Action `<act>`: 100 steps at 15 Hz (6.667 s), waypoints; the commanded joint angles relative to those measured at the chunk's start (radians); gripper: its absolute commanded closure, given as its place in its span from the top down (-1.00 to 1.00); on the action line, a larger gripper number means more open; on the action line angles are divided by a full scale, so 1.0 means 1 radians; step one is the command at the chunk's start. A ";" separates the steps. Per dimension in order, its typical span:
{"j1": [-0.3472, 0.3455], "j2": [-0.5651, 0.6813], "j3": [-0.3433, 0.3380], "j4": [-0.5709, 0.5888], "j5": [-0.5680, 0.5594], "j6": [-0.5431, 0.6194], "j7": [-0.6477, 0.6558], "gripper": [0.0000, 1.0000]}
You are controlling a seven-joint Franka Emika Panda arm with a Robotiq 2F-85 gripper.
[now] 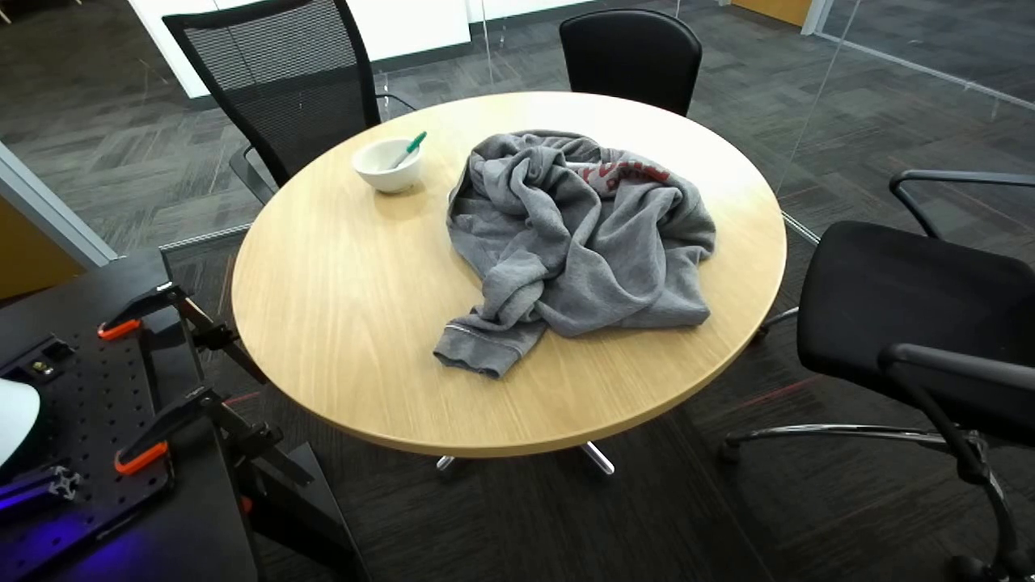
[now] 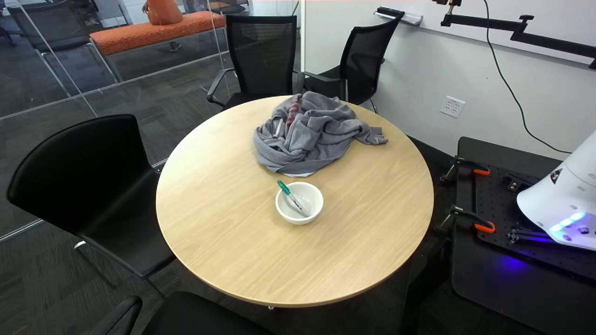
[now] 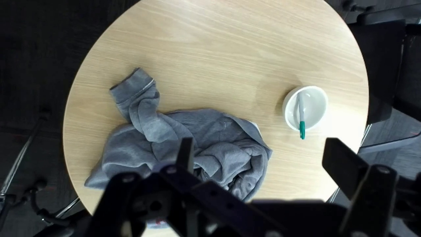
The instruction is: Remove the green marker from the white bowl and put it on the table
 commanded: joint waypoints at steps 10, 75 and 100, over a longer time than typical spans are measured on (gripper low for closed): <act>0.065 0.074 0.231 -0.198 0.005 0.424 0.271 1.00; 0.479 0.958 0.197 0.116 -0.300 0.912 0.860 1.00; 0.545 1.134 0.107 0.273 -0.232 1.006 0.848 0.00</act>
